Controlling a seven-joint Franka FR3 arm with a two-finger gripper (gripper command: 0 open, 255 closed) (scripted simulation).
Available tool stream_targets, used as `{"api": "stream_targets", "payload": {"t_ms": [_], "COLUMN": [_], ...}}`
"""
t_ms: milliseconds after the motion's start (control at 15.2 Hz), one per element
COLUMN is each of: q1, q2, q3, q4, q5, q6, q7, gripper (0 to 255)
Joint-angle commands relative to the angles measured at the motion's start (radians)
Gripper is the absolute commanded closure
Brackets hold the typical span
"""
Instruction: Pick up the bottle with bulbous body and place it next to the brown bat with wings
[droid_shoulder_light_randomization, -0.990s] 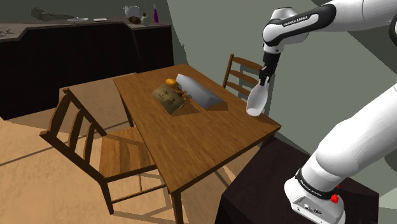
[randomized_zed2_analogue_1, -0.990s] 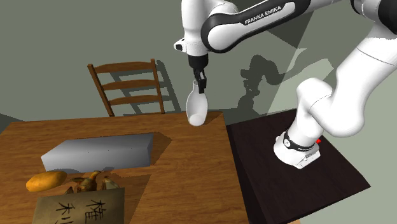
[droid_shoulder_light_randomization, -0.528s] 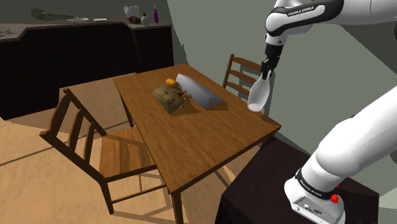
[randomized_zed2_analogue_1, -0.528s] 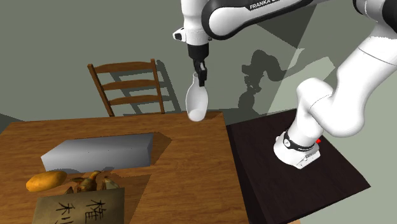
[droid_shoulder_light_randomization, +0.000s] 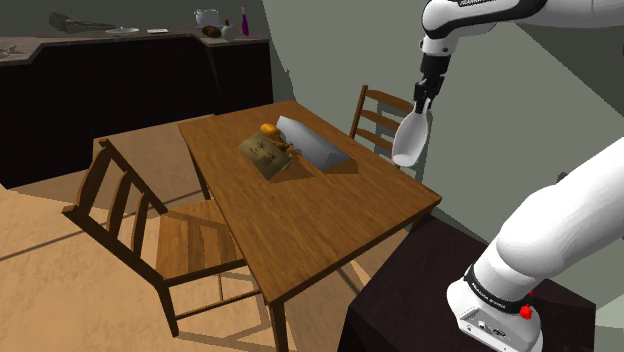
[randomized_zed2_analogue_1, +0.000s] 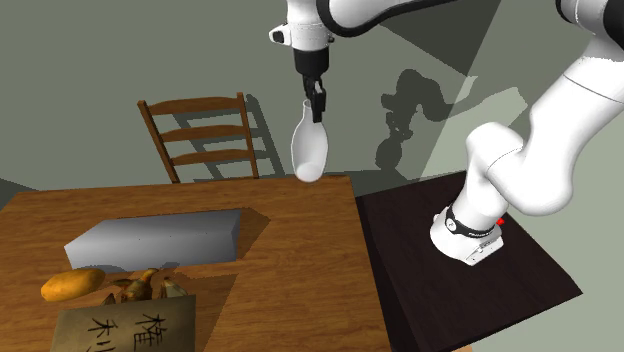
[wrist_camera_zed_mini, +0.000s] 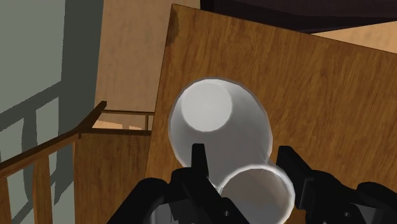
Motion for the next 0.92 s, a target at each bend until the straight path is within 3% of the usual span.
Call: {"api": "stream_targets", "payload": {"t_ms": [0,858], "q1": [0.002,0.008], "q2": [0.002,0.024], "q3": [0.003,0.008], "q4": [0.031,0.227], "q5": [0.002,0.013], "q6": [-0.029,-0.204], "q7": [0.000,-0.012], "gripper": [255,255]}}
